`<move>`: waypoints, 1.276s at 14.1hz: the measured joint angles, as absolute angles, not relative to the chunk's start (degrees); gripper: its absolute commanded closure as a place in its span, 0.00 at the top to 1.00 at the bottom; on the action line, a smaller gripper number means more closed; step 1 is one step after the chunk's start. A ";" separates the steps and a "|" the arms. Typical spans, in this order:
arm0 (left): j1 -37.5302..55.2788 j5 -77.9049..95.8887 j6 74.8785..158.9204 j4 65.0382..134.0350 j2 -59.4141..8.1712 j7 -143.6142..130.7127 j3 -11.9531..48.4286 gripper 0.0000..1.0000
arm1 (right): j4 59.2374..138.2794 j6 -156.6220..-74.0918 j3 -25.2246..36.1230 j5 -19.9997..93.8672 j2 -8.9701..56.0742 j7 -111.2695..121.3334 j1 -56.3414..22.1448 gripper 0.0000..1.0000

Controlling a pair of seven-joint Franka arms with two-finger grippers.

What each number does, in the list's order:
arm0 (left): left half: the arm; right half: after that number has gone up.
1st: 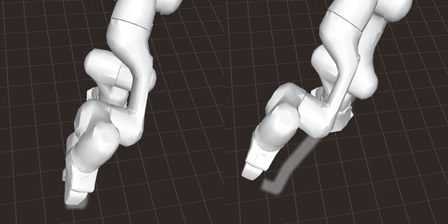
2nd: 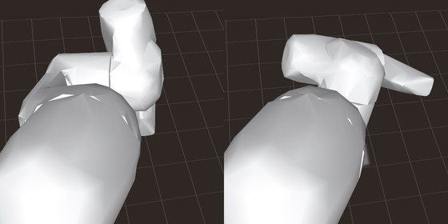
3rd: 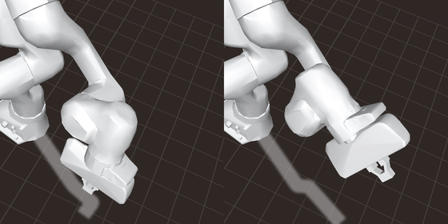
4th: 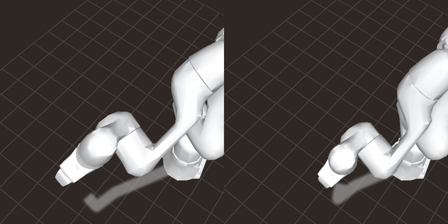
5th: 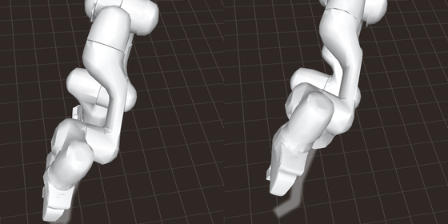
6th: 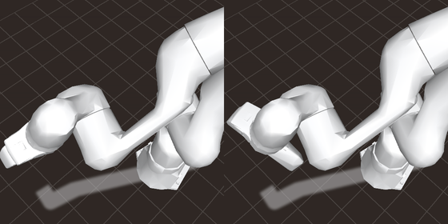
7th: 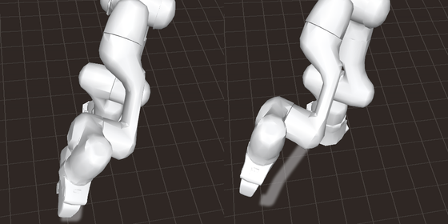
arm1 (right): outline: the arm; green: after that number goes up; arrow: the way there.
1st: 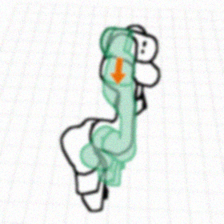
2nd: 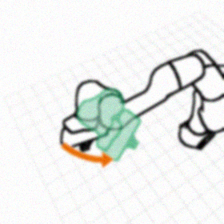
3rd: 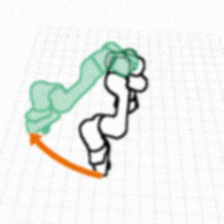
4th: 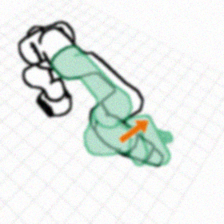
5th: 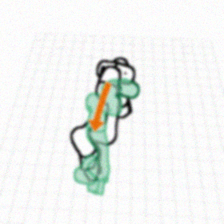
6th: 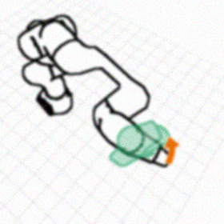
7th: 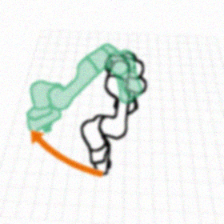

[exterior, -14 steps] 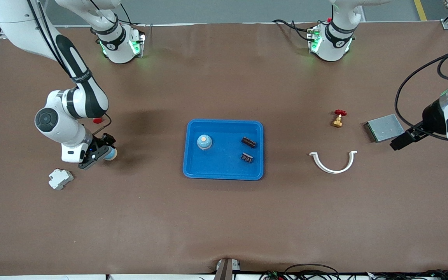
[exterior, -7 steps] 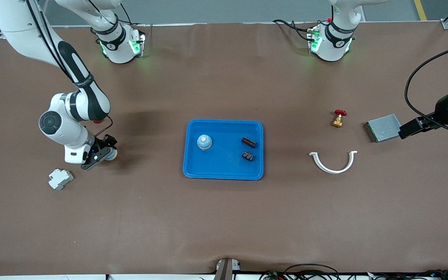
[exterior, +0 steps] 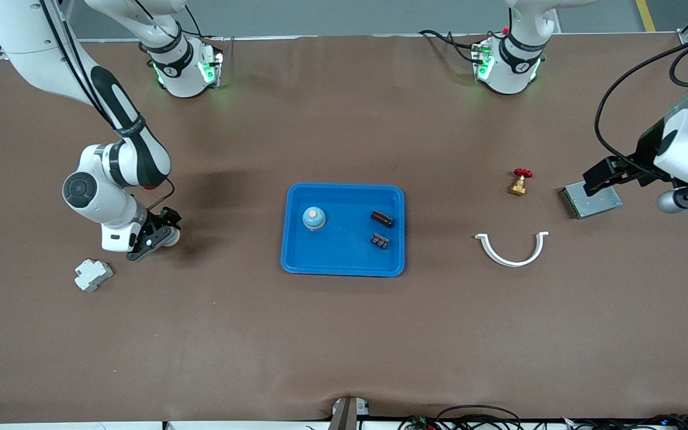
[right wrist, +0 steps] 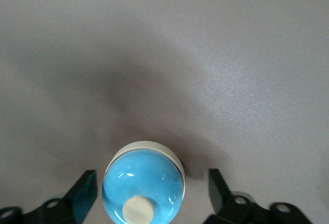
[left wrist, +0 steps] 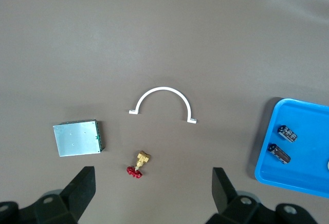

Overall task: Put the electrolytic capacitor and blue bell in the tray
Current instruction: 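Return the left arm to rest while the right gripper descends on the bell, then grasp the second blue bell with the right gripper and lift it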

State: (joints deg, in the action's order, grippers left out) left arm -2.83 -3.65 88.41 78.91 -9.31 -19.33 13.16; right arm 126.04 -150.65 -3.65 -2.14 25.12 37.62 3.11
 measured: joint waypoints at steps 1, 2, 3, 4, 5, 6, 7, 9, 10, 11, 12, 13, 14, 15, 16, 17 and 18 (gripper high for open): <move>-3.06 -3.65 88.23 78.92 -9.30 -19.33 13.03 1.00 | 126.04 -150.70 -3.65 -2.14 25.16 37.63 3.12 0.61; -3.31 -3.65 87.74 78.92 -9.25 -19.33 12.63 1.00 | 126.03 -150.74 -3.67 -2.14 25.13 37.63 3.12 0.54; -3.43 -3.65 87.41 78.96 -9.11 -19.33 11.84 1.00 | 126.03 -150.65 -3.67 -2.14 24.81 37.64 3.13 0.45; -3.37 -3.65 87.19 79.14 -8.79 -19.29 10.69 1.00 | 126.03 -150.72 -3.67 -2.14 24.85 37.64 3.14 0.36; -3.17 -3.65 86.99 79.65 -8.20 -19.19 9.53 1.00 | 126.03 -150.78 -3.67 -2.14 24.98 37.64 3.15 0.27; -2.83 -3.65 86.80 80.53 -7.34 -19.18 8.43 1.00 | 126.03 -150.78 -3.67 -2.14 24.97 37.65 3.16 0.24; -2.49 -3.65 86.68 81.72 -6.23 -19.18 7.47 1.00 | 126.03 -150.79 -3.67 -2.14 24.98 37.65 3.16 0.24; -2.13 -3.65 86.66 83.72 -4.35 -18.98 6.41 1.00 | 126.00 -150.77 -3.68 -2.14 24.98 37.65 3.16 0.24; -1.72 -3.65 86.66 84.33 -3.72 -18.82 6.23 1.00 | 125.93 -150.77 -3.72 -2.14 24.98 37.65 3.16 0.24; -1.15 -3.65 86.66 84.78 -3.31 -18.81 6.18 1.00 | 125.77 -150.56 -3.83 -2.14 24.97 37.64 3.15 0.24; -0.63 -3.64 86.69 85.06 -3.10 -18.81 6.18 1.00 | 125.32 -149.50 -3.97 -2.14 24.94 37.61 3.15 0.24; -0.31 -3.64 86.74 85.22 -3.03 -18.45 6.17 1.00 | 124.35 -147.21 -4.13 -2.11 24.82 37.42 3.15 0.24; -0.19 -3.65 86.77 85.33 -3.04 -17.05 6.15 1.00 | 122.63 -143.51 -4.37 -2.06 24.56 36.54 3.15 0.24; -0.19 -3.65 86.79 85.43 -3.03 -15.39 6.09 1.00 | 120.39 -139.23 -4.94 -2.04 24.20 34.55 3.12 0.24; -0.21 -3.64 86.79 85.50 -3.03 -14.24 5.90 1.00 | 117.90 -135.14 -5.98 -2.03 23.74 31.39 3.04 0.24; -0.27 -3.65 86.79 85.54 -3.03 -13.55 5.66 1.00 | 115.67 -131.64 -7.41 -2.00 23.09 27.32 2.85 0.24; -0.31 -3.65 86.79 85.56 -3.02 -13.25 5.36 1.00 | 113.86 -128.86 -9.01 -1.99 22.39 22.55 2.43 0.24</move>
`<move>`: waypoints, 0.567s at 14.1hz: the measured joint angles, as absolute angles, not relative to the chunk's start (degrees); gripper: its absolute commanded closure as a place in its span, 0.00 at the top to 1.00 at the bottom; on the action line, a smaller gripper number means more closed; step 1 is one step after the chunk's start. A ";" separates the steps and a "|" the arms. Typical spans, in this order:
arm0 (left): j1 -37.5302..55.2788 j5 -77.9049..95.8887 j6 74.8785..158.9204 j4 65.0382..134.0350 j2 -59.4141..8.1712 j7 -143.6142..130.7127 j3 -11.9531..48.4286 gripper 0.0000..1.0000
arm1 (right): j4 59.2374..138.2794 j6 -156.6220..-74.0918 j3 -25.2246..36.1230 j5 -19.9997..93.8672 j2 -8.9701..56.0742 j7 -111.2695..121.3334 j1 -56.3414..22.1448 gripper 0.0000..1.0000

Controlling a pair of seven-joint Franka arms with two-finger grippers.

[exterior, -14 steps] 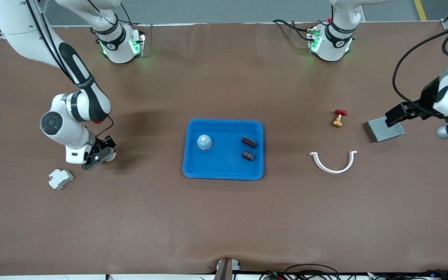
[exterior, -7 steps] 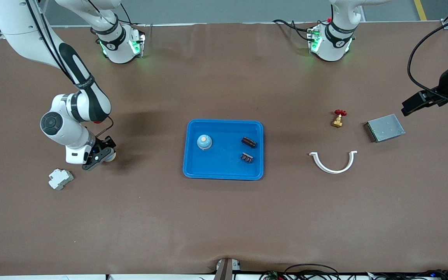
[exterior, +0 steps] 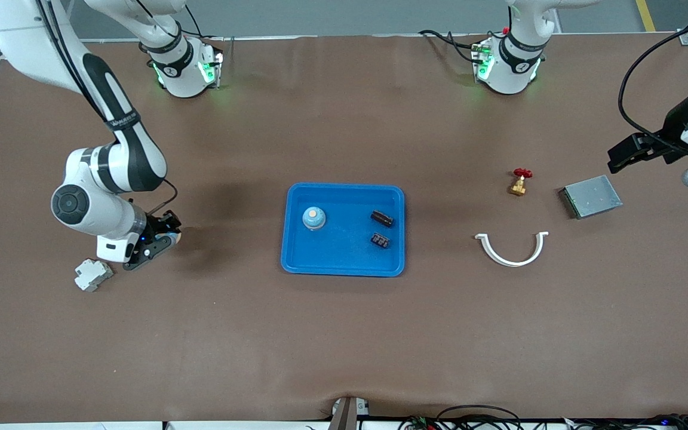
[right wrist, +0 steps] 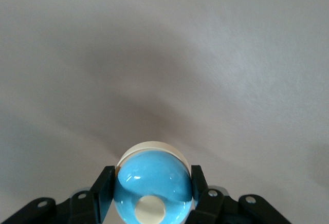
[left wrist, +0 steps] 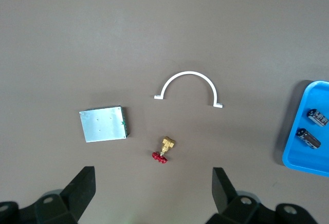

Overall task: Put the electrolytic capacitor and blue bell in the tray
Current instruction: 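Grasp the second blue bell with the right gripper and lift it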

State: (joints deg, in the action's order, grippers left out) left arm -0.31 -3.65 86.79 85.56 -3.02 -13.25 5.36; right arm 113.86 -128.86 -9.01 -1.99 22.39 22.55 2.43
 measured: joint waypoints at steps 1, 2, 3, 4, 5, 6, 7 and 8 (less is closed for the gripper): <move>-0.31 -3.65 86.79 85.66 -3.00 -13.05 5.07 1.00 | 112.32 -126.66 -10.59 -1.98 21.71 17.26 1.70 0.24; -0.33 -3.64 86.79 85.88 -2.94 -12.75 4.93 1.00 | 111.06 -125.02 -11.86 -1.97 21.18 11.80 0.54 0.24; -0.33 -3.64 86.81 86.11 -2.84 -12.12 4.90 1.00 | 109.99 -124.11 -12.69 -1.97 20.92 6.48 -0.94 0.24; -0.32 -3.64 86.82 86.36 -2.68 -11.14 4.90 1.00 | 109.13 -123.85 -13.07 -1.97 20.87 1.48 -2.73 0.24; -0.33 -3.63 86.82 86.65 -2.48 -10.27 4.81 1.00 | 108.52 -123.82 -13.21 -1.97 20.89 -3.08 -4.64 0.24; -0.34 -3.43 86.82 86.93 -2.28 -9.84 4.60 1.00 | 107.99 -123.85 -13.25 -1.97 20.89 -7.30 -6.46 0.24; -0.40 -2.94 86.82 87.13 -2.13 -9.52 4.36 1.00 | 107.44 -123.93 -13.26 -1.97 20.92 -11.07 -8.01 0.24; -0.50 -2.62 86.82 87.17 -2.04 -9.16 4.23 1.00 | 106.90 -124.12 -13.27 -1.97 20.95 -14.41 -9.30 0.24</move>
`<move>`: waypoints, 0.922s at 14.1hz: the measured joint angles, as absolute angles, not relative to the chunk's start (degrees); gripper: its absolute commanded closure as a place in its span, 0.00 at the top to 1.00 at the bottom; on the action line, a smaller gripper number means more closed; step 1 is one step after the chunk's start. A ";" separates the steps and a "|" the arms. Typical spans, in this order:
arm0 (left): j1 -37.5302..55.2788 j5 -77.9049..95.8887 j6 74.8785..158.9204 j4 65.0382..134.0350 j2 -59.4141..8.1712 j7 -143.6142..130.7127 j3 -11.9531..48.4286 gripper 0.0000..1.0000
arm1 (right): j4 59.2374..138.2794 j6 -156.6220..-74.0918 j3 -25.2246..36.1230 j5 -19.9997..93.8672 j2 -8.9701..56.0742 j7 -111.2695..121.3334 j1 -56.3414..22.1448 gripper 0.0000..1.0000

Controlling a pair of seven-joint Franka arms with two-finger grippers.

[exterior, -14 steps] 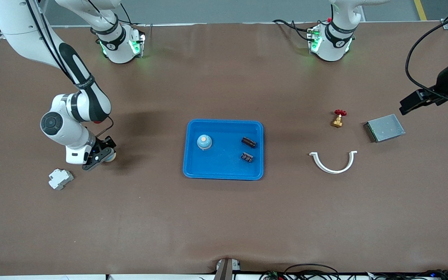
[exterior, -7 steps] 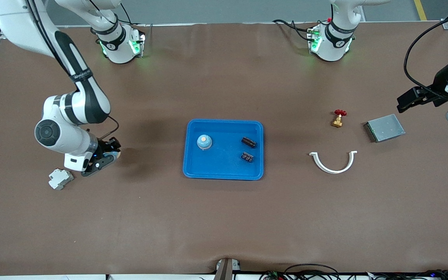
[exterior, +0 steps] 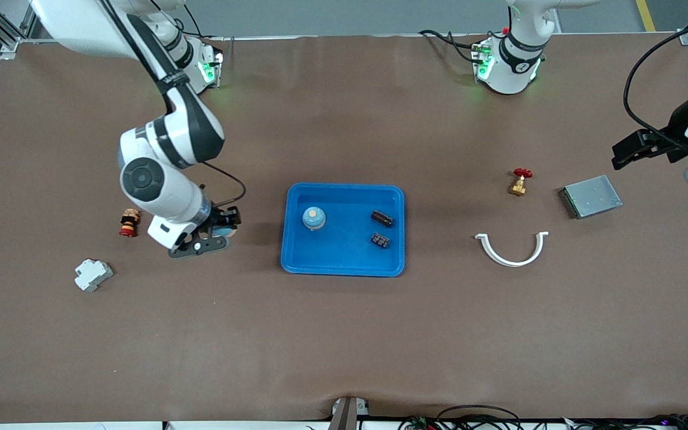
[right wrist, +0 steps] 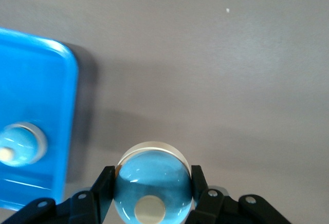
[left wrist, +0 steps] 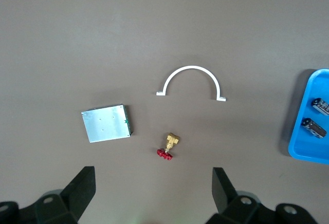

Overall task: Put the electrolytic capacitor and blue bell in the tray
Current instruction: 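Grasp the second blue bell with the right gripper and lift it, then lower the bell into the tray beside the first bell, open the right gripper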

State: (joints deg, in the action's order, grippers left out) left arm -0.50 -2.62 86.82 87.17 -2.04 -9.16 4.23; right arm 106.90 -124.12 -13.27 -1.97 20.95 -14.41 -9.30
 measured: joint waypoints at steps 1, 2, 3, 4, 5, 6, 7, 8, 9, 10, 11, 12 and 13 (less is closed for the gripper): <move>-0.57 -2.49 86.82 87.17 -1.95 -9.00 4.19 1.00 | 106.19 -124.33 -13.27 -1.97 21.10 -17.49 -10.46 0.24; -0.55 -2.44 86.83 87.17 -1.89 -8.95 4.19 1.00 | 105.39 -124.52 -13.27 -1.97 21.48 -20.37 -11.46 0.24; -0.52 -2.41 86.81 87.17 -1.84 -8.80 4.20 1.00 | 104.55 -124.95 -13.27 -1.97 22.10 -22.96 -12.29 0.24; -0.48 -2.39 86.71 87.17 -1.80 -8.33 4.22 1.00 | 103.72 -125.73 -13.26 -1.97 22.97 -25.14 -13.07 0.24; -0.43 -2.37 86.66 87.17 -1.78 -7.29 4.24 1.00 | 102.91 -126.86 -13.27 -1.97 24.09 -27.19 -13.79 0.24; -0.39 -2.37 86.66 87.15 -1.76 -6.10 4.25 1.00 | 102.16 -128.22 -13.25 -1.97 25.41 -29.11 -14.46 0.24; -0.40 -2.37 86.66 87.07 -1.71 -5.43 4.24 1.00 | 101.34 -129.47 -13.25 -1.97 26.85 -30.71 -15.12 0.24; -0.47 -2.36 86.66 86.99 -1.63 -5.15 4.19 1.00 | 100.37 -130.36 -13.23 -1.99 28.39 -32.23 -15.95 0.24; -0.70 -2.36 86.66 86.86 -1.51 -5.01 4.17 1.00 | 99.21 -130.80 -13.21 -2.07 29.92 -33.77 -16.85 0.24; -1.23 -2.31 86.45 86.56 -1.39 -4.97 4.14 1.00 | 97.85 -130.99 -13.18 -2.10 31.41 -35.30 -17.78 0.24; -1.95 -1.65 85.73 86.12 -1.27 -4.92 4.12 1.00 | 96.39 -131.03 -13.15 -2.12 32.79 -36.55 -18.60 0.24; -2.68 -0.21 84.93 85.75 -1.14 -4.82 4.08 1.00 | 94.98 -131.03 -13.09 -2.13 34.03 -37.46 -19.26 0.24; -3.20 0.72 84.43 85.55 -1.08 -4.75 4.07 1.00 | 93.69 -131.03 -13.01 -2.13 35.13 -38.06 -19.80 0.24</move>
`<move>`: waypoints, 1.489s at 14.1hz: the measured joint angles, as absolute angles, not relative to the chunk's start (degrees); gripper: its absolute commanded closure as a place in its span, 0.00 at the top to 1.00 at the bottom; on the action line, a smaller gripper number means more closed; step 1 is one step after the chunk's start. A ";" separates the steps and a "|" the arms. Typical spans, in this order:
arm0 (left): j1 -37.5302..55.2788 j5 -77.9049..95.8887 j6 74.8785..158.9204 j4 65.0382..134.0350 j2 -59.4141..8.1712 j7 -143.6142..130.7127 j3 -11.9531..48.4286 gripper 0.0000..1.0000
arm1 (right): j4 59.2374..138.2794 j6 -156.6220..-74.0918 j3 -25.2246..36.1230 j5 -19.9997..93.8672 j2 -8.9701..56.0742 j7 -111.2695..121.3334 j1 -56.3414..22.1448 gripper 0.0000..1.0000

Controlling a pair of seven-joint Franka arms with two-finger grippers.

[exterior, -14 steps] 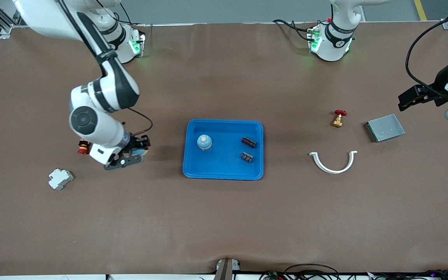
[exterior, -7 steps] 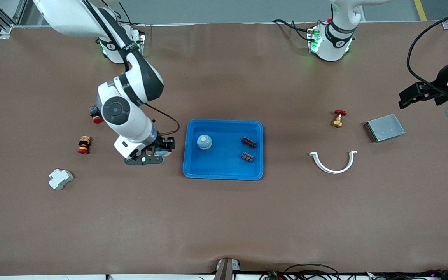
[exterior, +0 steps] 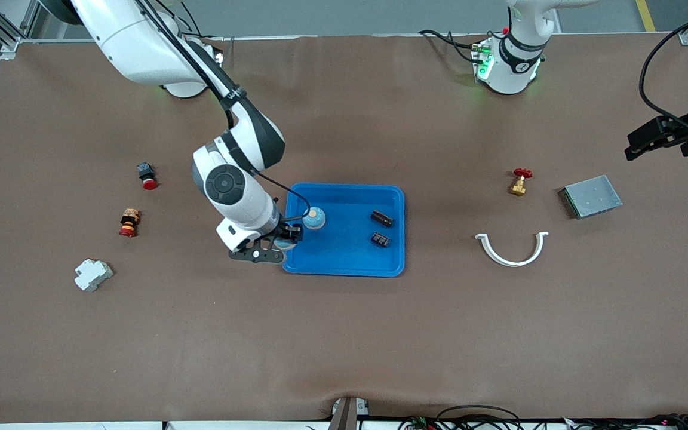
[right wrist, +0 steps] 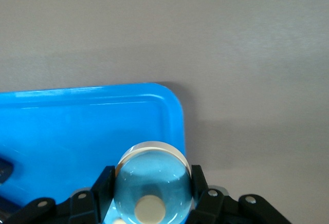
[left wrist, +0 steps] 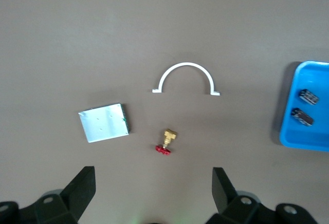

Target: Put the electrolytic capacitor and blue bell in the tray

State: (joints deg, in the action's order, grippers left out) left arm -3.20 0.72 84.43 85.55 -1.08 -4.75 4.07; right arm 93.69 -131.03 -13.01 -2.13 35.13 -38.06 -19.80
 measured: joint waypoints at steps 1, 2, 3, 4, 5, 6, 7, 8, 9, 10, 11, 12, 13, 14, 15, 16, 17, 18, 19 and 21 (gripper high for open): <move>-3.48 1.00 84.22 85.55 -1.08 -4.74 4.03 1.00 | 92.53 -131.03 -12.97 -2.13 36.14 -38.67 -20.26 0.24; -3.52 1.12 84.18 85.54 -1.07 -4.74 4.03 1.00 | 91.56 -131.03 -12.90 -2.13 37.08 -39.23 -20.65 0.24; -3.51 1.12 84.18 85.48 -1.06 -4.74 4.04 1.00 | 90.68 -131.03 -12.84 -2.14 37.92 -39.66 -21.01 0.24; -3.51 1.12 84.18 85.42 -1.05 -4.74 4.03 1.00 | 89.98 -131.03 -12.82 -2.15 38.73 -39.90 -21.32 0.24; -3.55 1.13 84.16 85.43 -1.06 -4.74 4.01 1.00 | 89.40 -131.03 -12.81 -2.20 39.45 -39.95 -21.57 0.24; -3.73 1.13 84.15 85.43 -1.08 -4.74 3.99 1.00 | 89.05 -131.05 -12.78 -2.38 40.11 -39.95 -21.77 0.24; -4.25 1.15 84.15 85.40 -1.07 -4.74 3.96 1.00 | 88.85 -131.11 -12.75 -2.58 40.67 -39.95 -22.03 0.24; -5.00 1.21 84.15 85.28 -1.06 -4.74 3.95 1.00 | 88.75 -131.22 -12.72 -2.69 41.19 -39.95 -22.34 0.24; -5.67 1.33 83.91 85.07 -1.01 -4.64 3.94 1.00 | 88.71 -131.44 -12.70 -2.73 41.60 -39.95 -22.61 0.24; -6.02 1.54 83.19 84.83 -0.86 -4.56 3.94 1.00 | 88.63 -131.62 -12.69 -2.79 41.94 -39.96 -22.80 0.24; -6.05 2.01 82.58 84.66 -0.51 -4.56 3.97 1.00 | 88.44 -131.74 -12.68 -2.86 42.30 -39.96 -22.97 0.24; -6.00 2.70 82.25 84.61 -0.01 -4.56 4.15 1.00 | 88.21 -131.81 -12.68 -2.95 42.66 -39.96 -23.07 0.24; -5.93 3.51 82.16 84.61 0.50 -4.57 4.50 1.00 | 88.08 -131.85 -12.67 -3.04 42.90 -39.96 -23.13 0.24; -5.90 4.00 82.29 84.61 0.89 -4.63 5.05 1.00 | 87.96 -131.86 -12.67 -3.12 43.06 -39.96 -23.15 0.24; -5.87 4.12 82.61 84.60 1.13 -4.76 5.59 1.00 | 87.84 -131.90 -12.66 -3.27 43.23 -39.96 -23.16 0.25; -5.83 4.14 82.83 84.61 1.21 -4.81 5.97 1.00 | 87.60 -131.95 -12.66 -3.50 43.47 -39.96 -23.17 0.25; -5.80 4.16 82.99 84.63 1.20 -4.80 6.25 1.00 | 87.44 -132.01 -12.65 -3.63 43.73 -39.96 -23.17 0.25; -5.79 4.17 83.10 84.68 1.20 -4.73 6.54 1.00 | 87.39 -132.18 -12.64 -3.66 43.99 -39.96 -23.17 0.25; -5.79 4.17 83.14 84.69 1.20 -4.62 6.70 1.00 | 87.38 -132.45 -12.63 -3.67 44.23 -39.96 -23.18 0.25; -5.80 4.18 83.15 84.74 1.20 -4.54 6.76 1.00 | 87.37 -133.05 -12.63 -3.93 44.76 -39.96 -23.23 0.27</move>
